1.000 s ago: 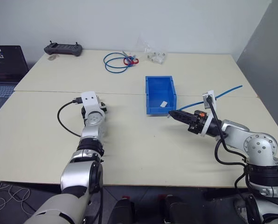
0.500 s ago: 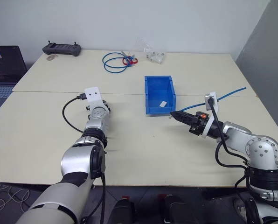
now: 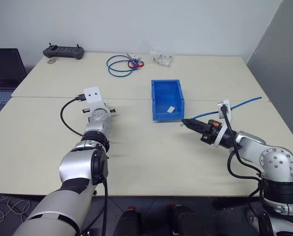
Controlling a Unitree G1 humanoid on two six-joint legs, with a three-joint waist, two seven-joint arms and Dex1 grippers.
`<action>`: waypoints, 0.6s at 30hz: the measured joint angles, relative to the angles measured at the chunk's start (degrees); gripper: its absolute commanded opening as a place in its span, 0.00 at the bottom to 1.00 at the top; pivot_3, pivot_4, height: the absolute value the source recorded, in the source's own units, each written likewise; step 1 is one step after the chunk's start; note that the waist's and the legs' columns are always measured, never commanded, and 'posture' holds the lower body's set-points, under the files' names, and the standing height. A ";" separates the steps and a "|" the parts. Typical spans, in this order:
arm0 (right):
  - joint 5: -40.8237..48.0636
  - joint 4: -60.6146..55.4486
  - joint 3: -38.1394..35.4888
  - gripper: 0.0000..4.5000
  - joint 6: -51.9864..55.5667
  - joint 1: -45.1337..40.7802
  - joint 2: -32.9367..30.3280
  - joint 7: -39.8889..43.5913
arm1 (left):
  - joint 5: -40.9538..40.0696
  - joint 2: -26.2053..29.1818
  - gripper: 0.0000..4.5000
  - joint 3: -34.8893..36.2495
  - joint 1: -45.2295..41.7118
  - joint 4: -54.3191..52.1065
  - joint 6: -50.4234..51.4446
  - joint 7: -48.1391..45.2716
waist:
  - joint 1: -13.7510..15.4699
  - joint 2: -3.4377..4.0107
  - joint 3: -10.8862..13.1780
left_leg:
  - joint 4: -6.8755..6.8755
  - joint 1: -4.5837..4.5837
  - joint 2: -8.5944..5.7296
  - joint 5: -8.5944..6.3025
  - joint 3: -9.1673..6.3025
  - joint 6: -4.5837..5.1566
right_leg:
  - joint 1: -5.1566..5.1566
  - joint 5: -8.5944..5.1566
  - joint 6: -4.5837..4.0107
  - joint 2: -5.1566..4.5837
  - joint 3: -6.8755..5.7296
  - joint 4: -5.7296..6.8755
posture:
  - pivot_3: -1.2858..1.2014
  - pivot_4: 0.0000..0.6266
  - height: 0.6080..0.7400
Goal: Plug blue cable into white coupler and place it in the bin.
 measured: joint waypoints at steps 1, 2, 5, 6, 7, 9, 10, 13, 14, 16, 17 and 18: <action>-0.04 -0.14 0.00 0.05 -0.01 0.00 0.10 -0.12 | 0.32 0.15 0.17 -0.34 0.01 0.00 0.03 -0.49 | -0.01 0.00 0.00 | 0.00 0.00 0.00 0.00 0.00 0.00 | 0.00 0.00 0.00 0.00 0.00 0.00 | 0.52 0.24 1.00; -0.04 -0.31 0.00 0.05 -0.01 0.00 0.12 -0.21 | 0.79 0.50 0.17 -1.18 0.02 -0.01 0.08 -1.80 | -0.01 0.00 0.00 | 0.00 0.00 0.00 0.00 0.00 0.00 | 0.00 0.00 0.00 0.00 -0.01 0.01 | 0.52 0.24 1.00; -0.08 -0.80 0.00 0.05 -0.02 0.00 0.11 -0.37 | 2.40 2.09 0.17 -4.12 0.68 -1.19 0.42 -8.24 | -0.06 0.00 0.00 | -0.01 0.02 -0.01 0.01 0.05 -0.01 | -0.01 0.00 -0.01 0.02 -0.04 0.04 | 0.52 0.24 1.00; -0.09 -1.09 0.01 0.05 -0.02 0.00 0.09 -0.42 | 2.72 3.15 0.17 -5.63 1.96 -3.43 1.31 -13.02 | -0.18 0.01 0.00 | -0.03 0.04 -0.01 0.01 0.04 -0.01 | -0.02 0.01 -0.03 0.02 -0.03 0.07 | 0.52 0.24 1.00; -0.08 -1.69 0.04 0.05 -0.03 0.11 0.01 -0.41 | 2.70 5.90 0.17 -8.38 5.85 -10.43 3.87 -22.21 | -0.49 0.04 0.00 | -0.08 0.09 0.02 0.01 0.06 -0.02 | -0.07 0.07 -0.14 0.02 0.01 0.14 | 0.52 0.24 1.00; -0.12 -2.47 -0.50 0.05 -0.03 0.79 -0.37 -0.34 | 0.01 12.29 0.17 -12.53 15.34 -27.02 9.17 -39.54 | -1.60 0.06 0.03 | -0.12 0.09 0.14 0.05 0.14 -0.15 | -0.16 0.14 -0.35 0.03 0.12 0.19 | 0.52 0.24 1.00; -0.14 -2.62 -0.75 0.05 -0.03 1.06 -0.62 -0.23 | -2.48 16.16 0.17 -14.11 20.75 -36.46 12.17 -47.97 | -1.94 0.06 0.04 | -0.13 0.07 0.20 0.11 0.15 -0.33 | -0.21 0.12 -0.42 0.03 0.17 0.20 | 0.52 0.24 1.00; -0.25 -2.51 -1.02 0.05 -0.04 1.21 -1.02 0.64 | -10.72 25.40 0.17 -16.28 31.84 -58.29 19.14 -67.04 | -1.75 0.10 0.08 | -0.11 0.07 0.25 -0.04 -0.01 -0.23 | -0.22 -0.06 -0.71 0.02 0.08 0.28 | 0.52 0.24 1.00; -0.29 -2.48 -0.55 0.05 -0.05 0.87 -0.98 1.02 | -13.51 27.86 0.17 -16.48 34.00 -64.04 21.36 -71.79 | -1.49 0.10 0.09 | -0.11 0.08 0.25 -0.05 -0.09 -0.21 | -0.18 -0.08 -0.74 0.04 0.02 0.28 | 0.52 0.24 1.00; -0.96 -2.23 1.00 0.05 -0.12 -0.58 -0.90 2.51 | -17.64 31.08 0.17 -16.81 36.78 -71.88 24.24 -79.25 | -0.67 0.26 0.17 | -0.08 0.14 0.21 -0.03 -0.12 -0.18 | -0.09 -0.26 -0.49 0.07 -0.01 0.26 | 0.52 0.24 1.00; -1.53 -1.96 1.42 0.05 -0.21 -1.00 -0.90 3.22 | -17.91 31.46 0.17 -17.44 37.51 -73.36 23.60 -81.63 | -0.37 0.31 0.19 | -0.07 0.19 0.17 -0.01 -0.09 -0.14 | -0.04 -0.26 -0.47 0.08 0.01 0.24 | 0.52 0.24 1.00; -2.42 -1.27 1.91 0.05 -0.39 -1.51 -0.93 3.99 | -17.47 31.17 0.17 -19.09 37.75 -73.65 21.66 -83.90 | -0.09 0.32 0.19 | -0.03 0.26 0.13 0.00 -0.03 -0.12 | 0.06 -0.26 -0.42 0.08 0.00 0.23 | 0.52 0.24 1.00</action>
